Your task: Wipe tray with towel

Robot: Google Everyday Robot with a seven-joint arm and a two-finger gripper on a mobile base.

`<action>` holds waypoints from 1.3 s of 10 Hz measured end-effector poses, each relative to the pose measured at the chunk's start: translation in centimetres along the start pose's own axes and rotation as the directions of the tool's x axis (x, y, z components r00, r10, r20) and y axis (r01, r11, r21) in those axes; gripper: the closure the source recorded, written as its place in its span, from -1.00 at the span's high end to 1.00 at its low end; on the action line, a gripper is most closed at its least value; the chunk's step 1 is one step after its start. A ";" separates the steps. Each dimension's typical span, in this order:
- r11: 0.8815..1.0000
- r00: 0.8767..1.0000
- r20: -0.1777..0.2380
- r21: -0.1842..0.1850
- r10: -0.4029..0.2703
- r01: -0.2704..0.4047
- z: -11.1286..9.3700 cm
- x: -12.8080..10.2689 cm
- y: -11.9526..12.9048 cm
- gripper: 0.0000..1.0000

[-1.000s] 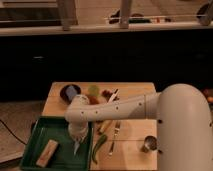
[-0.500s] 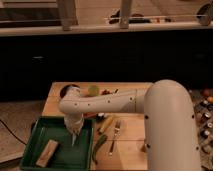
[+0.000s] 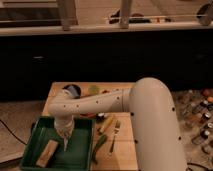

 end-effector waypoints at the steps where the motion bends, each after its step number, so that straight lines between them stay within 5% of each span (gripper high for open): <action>1: 1.000 1.000 0.014 0.004 -0.001 0.001 0.4 -0.8 0.3 -0.99; 6: 0.993 0.993 0.002 0.002 0.114 -0.114 -0.3 -0.5 5.0 -0.99; 13: 0.994 0.993 -0.057 0.016 0.107 -0.106 -2.1 3.6 3.8 -0.99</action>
